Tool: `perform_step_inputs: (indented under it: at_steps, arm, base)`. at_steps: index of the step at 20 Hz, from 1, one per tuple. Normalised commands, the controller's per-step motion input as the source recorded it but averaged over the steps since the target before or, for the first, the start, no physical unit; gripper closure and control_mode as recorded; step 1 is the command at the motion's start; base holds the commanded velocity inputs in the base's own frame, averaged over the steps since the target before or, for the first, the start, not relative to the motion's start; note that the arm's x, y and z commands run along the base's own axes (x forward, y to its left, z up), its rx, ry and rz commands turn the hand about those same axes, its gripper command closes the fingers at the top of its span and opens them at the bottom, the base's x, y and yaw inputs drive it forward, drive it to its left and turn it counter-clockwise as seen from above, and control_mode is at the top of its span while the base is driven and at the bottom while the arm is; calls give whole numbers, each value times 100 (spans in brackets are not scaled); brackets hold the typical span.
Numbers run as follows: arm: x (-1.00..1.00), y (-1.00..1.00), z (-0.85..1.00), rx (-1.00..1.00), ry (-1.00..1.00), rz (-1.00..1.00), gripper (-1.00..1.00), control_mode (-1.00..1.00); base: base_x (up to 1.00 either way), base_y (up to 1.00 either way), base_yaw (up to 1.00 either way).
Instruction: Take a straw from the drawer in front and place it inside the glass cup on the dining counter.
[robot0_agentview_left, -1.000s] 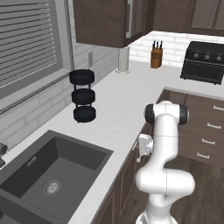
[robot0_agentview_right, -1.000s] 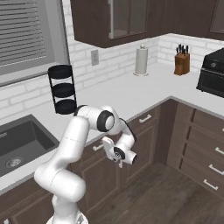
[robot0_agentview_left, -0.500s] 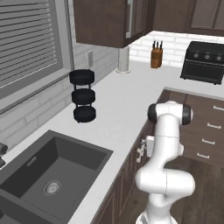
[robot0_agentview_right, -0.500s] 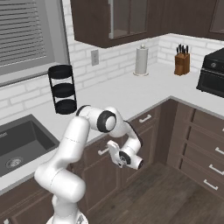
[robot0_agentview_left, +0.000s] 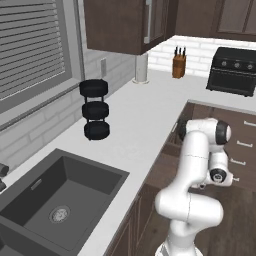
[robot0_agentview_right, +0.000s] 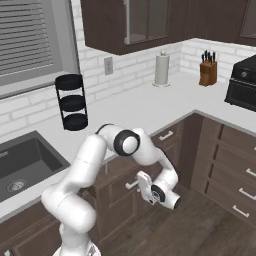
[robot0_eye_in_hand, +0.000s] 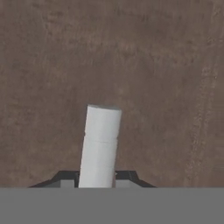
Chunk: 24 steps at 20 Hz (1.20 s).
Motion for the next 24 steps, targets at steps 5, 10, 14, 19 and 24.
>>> perform_step_inputs:
  at_steps: [5, 10, 14, 19, 24]
  arm:
    - [-59, -87, -21, 0, 9, -6, 100, -100]
    - [-48, -72, -22, 0, 9, -5, 100, -100]
    - [-39, -59, -21, 0, 7, -3, 100, -100]
    - [-32, -55, -24, 0, 3, -1, 100, -100]
    - [-16, -35, -15, 0, 4, 0, 100, -100]
  base:
    - [0, 0, 0]
    - [0, 0, 0]
    - [0, 0, 0]
    - [0, 0, 0]
    - [0, 0, 0]
